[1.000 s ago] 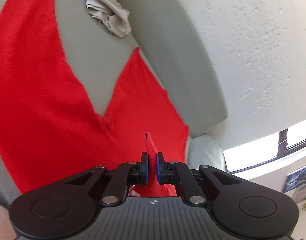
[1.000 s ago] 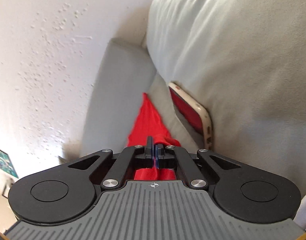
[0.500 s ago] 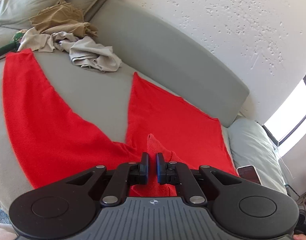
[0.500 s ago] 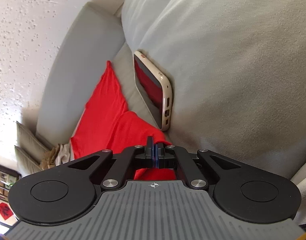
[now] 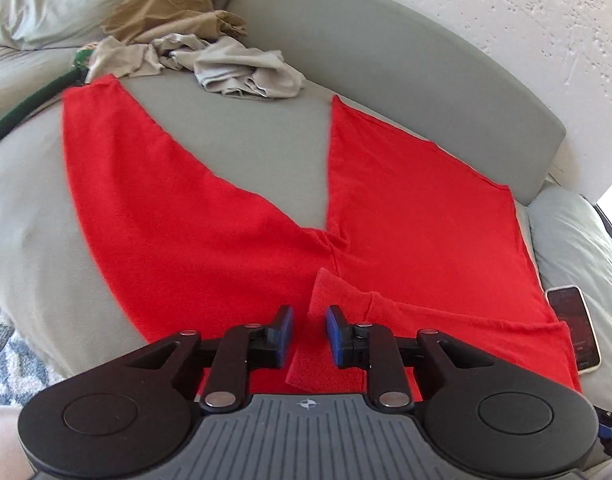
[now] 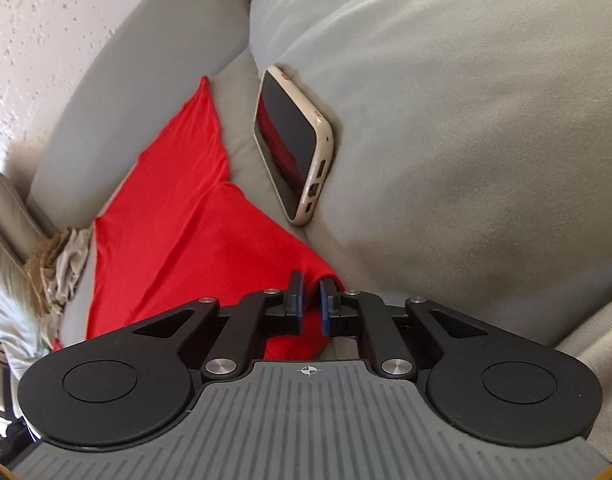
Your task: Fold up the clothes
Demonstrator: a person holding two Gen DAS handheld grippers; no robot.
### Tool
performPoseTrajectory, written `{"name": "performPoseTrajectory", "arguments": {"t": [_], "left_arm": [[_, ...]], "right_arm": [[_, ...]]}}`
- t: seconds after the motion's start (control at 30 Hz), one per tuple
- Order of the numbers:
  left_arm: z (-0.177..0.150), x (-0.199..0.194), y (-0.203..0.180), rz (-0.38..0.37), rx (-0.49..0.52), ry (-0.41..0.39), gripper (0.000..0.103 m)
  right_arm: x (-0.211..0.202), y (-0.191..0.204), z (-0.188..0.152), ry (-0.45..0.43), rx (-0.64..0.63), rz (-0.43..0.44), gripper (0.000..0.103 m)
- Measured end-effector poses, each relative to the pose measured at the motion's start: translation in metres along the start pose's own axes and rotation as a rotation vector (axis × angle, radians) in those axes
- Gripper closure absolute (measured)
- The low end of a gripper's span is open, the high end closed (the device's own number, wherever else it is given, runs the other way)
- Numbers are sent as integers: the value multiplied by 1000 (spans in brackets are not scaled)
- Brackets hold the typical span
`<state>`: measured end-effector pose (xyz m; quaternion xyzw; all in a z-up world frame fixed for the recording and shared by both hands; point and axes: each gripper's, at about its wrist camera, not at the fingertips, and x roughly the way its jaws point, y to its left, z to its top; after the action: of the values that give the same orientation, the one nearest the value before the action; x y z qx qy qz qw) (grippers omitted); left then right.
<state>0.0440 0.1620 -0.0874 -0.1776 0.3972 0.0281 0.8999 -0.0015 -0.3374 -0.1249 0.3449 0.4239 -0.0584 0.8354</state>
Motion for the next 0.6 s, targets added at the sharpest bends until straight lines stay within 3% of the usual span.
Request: {"name": "performPoseTrajectory", "arguments": {"t": [0.03,0.1,0.13,0.2,0.23,0.3,0.37,0.43,0.47,0.6], "left_arm": [[-2,-9,-3,5,1,-27,75],[-6,-28,-10,8,5,-81,75],[-8,-33,-18,-42,17,-97,75],[-12,-29,-42,-152,83,-93,76],[-14,-24,-56,-183,128,-86,76],[-24,-7,-88,-195,248,-39,76],[-38,7,-106,-182,327,3,76],[-49,20,-112,-144,380,54,77],[-52,20,-113,-123,408,69,80],[-48,4,-115,-90,473,169,83]], "right_arm": [[-8,0,-2,-9,8,-11,65],[-31,3,-3,-93,-3,33,63],[-39,7,-3,-136,-20,70,60],[-50,17,-1,-214,-62,150,50],[-46,25,1,-229,-76,175,38],[-31,45,7,-237,-97,212,30],[-3,73,6,-138,-154,194,36],[23,99,1,-39,-251,154,48],[33,106,-7,-20,-331,122,49],[35,104,-28,64,-525,1,74]]}}
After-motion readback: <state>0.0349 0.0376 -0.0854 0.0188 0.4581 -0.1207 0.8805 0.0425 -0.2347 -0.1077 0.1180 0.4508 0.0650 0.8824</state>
